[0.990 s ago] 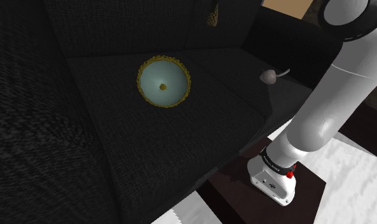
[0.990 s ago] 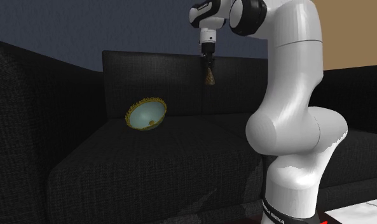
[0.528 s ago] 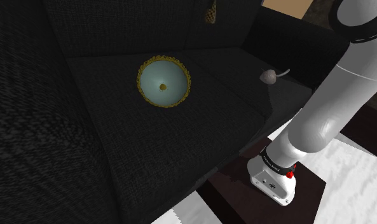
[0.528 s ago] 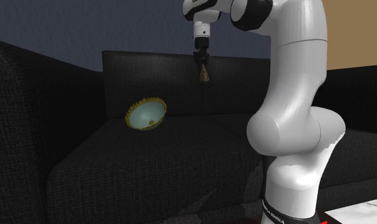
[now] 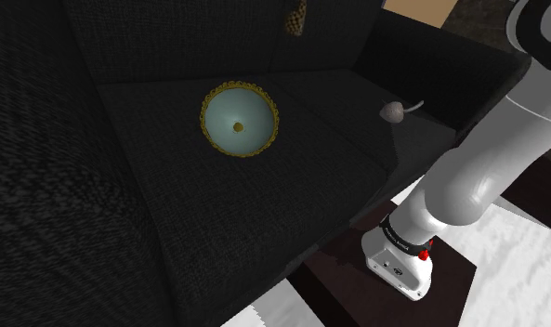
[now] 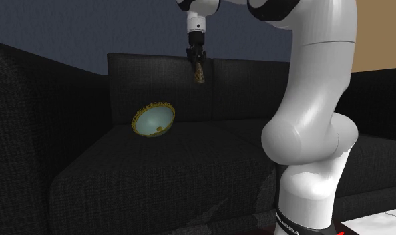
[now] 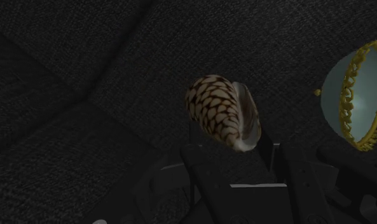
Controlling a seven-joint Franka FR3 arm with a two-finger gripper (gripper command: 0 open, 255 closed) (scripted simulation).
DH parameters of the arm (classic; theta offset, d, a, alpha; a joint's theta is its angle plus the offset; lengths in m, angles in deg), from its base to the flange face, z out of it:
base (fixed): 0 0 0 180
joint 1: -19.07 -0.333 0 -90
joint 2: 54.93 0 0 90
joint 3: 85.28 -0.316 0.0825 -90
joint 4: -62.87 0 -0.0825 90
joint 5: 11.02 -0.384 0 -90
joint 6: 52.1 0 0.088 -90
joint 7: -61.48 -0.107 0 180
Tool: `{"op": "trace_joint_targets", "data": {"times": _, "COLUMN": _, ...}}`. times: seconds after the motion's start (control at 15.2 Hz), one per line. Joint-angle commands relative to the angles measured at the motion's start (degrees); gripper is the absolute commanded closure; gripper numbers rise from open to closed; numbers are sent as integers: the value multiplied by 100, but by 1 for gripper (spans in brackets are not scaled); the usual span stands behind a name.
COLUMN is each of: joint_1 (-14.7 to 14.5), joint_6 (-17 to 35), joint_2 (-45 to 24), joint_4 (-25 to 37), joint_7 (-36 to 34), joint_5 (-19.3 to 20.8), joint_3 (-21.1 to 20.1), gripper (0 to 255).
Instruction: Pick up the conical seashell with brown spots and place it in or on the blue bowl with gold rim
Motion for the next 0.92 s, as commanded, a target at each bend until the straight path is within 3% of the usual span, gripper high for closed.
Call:
{"op": "trace_joint_targets", "data": {"times": 0.0, "joint_1": -130, "joint_6": -37, "joint_2": 83, "joint_4": -58, "joint_7": -270, "joint_5": 5, "joint_3": -135, "gripper": 255}}
{"op": "trace_joint_targets", "data": {"times": 0.86, "joint_1": -1049, "joint_6": -464, "joint_2": -121, "joint_4": 452, "joint_7": -2145, "joint_5": 122, "joint_3": -1138, "gripper": 255}}
